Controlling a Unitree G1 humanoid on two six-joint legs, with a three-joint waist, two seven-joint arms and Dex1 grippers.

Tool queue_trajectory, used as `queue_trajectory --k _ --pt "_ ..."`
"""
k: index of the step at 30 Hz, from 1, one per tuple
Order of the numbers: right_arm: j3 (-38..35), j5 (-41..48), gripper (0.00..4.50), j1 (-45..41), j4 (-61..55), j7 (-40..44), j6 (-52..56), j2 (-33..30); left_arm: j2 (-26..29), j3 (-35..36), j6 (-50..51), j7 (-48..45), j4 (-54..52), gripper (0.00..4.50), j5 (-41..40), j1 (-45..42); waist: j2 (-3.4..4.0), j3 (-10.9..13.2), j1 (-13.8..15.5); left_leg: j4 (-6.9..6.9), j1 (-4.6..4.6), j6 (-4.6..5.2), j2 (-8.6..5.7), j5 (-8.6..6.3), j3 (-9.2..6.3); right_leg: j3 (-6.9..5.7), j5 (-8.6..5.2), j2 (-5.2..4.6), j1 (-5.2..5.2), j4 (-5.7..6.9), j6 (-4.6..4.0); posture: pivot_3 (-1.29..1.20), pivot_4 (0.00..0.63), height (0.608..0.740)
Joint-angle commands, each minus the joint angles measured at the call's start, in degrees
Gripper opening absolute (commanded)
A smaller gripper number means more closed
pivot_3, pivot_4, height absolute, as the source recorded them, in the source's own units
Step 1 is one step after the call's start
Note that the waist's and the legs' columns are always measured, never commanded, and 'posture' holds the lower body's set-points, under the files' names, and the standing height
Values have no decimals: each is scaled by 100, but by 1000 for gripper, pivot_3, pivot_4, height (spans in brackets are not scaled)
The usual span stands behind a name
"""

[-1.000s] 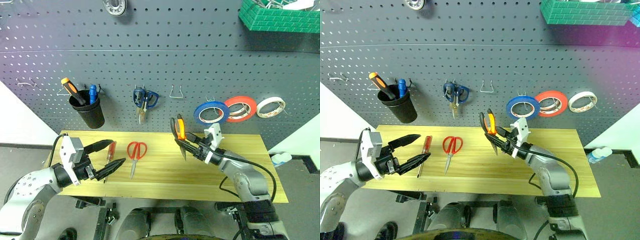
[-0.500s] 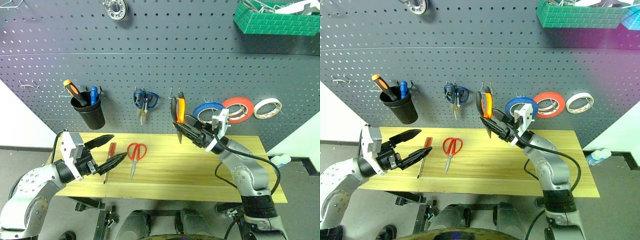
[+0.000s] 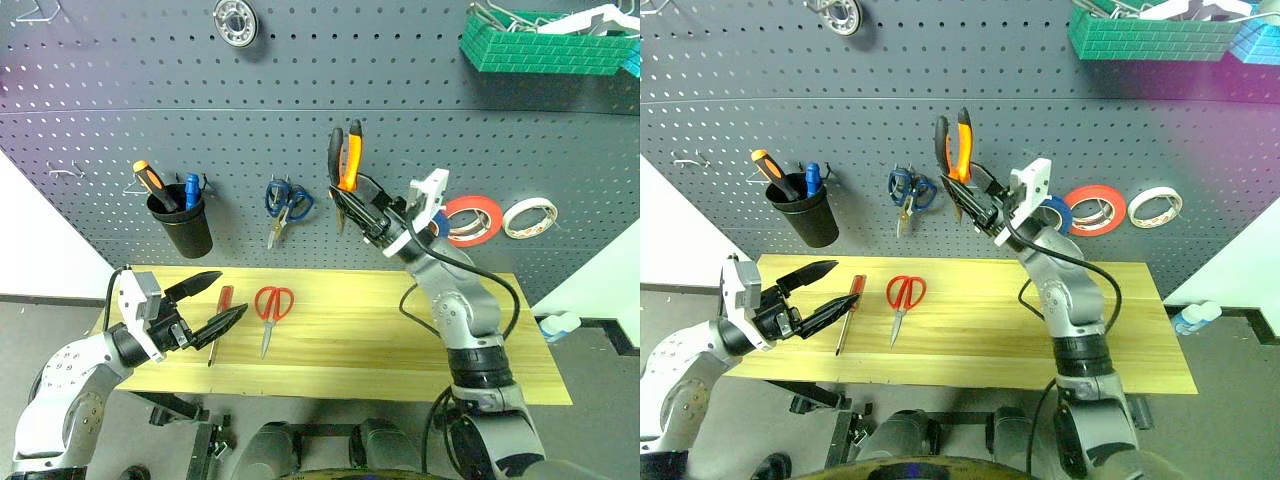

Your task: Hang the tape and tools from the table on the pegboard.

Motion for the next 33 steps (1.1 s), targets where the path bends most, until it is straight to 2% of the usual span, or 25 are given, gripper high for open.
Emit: queue_trajectory --k 1,15,28,33 --pt "-103 -252 2057 -534 349 -295 -584 207 -20 6 -206 -84 0 4500 47 0 1 -1 0 0 0 0 0 0 0 0 0 0 -1 0 0 71 0 734" --pt "-310 -1171 2057 -1170 1666 -1570 -1996 535 -41 60 -344 -159 -24 4500 31 314 2 -4 -1 -2 1 0 1 0 -1 1 2 3 -5 9 -4 100 0 734" --pt "-325 -1282 2057 -1431 2425 -1718 -2474 744 -15 130 -402 -226 27 4500 35 450 3 -7 5 -2 28 -4 2 3 0 5 6 8 13 18 -11 118 0 734" --pt "-142 -1917 2057 -1334 3022 -2039 -3126 711 -22 149 -376 -204 -75 4500 7 513 3 -7 4 -3 52 -4 5 3 0 6 5 12 35 18 -12 130 0 734"
